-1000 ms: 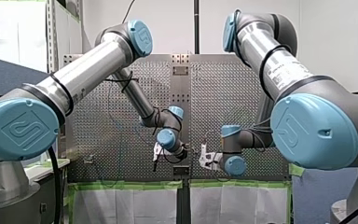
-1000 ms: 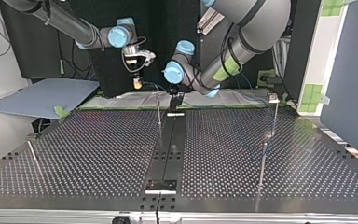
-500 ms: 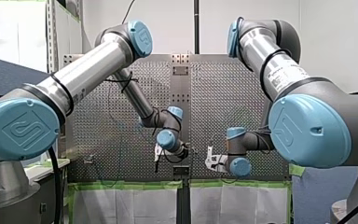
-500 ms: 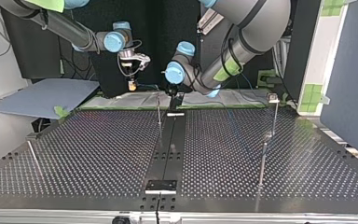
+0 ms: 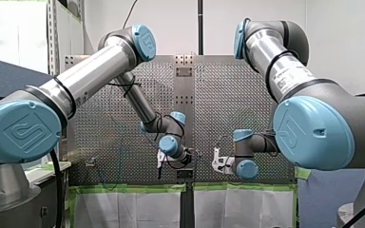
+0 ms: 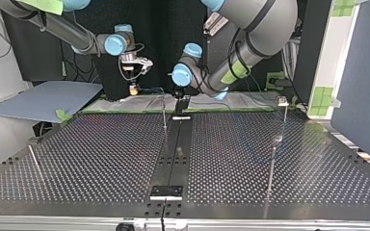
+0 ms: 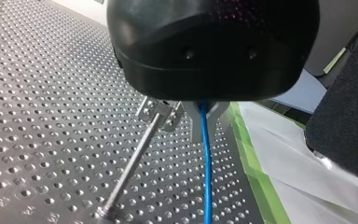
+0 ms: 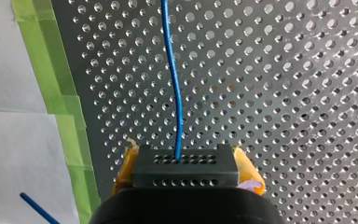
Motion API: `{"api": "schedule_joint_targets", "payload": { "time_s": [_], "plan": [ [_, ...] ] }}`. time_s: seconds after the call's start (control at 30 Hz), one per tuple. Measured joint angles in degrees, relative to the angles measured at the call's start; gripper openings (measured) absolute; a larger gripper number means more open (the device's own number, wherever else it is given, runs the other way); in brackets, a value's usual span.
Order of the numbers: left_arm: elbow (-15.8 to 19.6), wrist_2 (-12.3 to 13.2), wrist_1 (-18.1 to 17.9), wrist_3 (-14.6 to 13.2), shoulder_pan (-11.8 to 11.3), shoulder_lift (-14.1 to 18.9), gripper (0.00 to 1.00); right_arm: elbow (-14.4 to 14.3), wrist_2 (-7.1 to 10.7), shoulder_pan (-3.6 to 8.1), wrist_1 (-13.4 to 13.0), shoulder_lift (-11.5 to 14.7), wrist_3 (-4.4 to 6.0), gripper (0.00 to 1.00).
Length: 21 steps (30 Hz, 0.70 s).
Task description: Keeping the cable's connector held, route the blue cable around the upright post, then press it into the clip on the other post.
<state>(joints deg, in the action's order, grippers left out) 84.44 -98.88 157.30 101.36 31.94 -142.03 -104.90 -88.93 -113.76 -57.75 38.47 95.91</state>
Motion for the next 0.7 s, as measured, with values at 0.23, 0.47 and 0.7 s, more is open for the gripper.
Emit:
{"api": "schedule_joint_targets", "payload": {
  "time_s": [0.23, 0.47, 0.7],
  "plan": [
    [0.00, -0.24, -0.53, 0.61, -0.27, -1.24, 0.00, 0.52, 0.29, 0.79, -0.03, -0.06, -0.06, 0.00],
    [0.00, 0.12, -2.15, 1.16, -0.73, -1.27, 0.00, 0.96, 0.82, 1.38, -0.02, -0.09, -0.23, 0.00],
    [0.00, 0.71, -2.33, 0.63, -0.81, -1.27, 0.00, 1.44, 1.16, 2.13, 0.00, -0.10, -0.09, 0.00]
  ]
}}
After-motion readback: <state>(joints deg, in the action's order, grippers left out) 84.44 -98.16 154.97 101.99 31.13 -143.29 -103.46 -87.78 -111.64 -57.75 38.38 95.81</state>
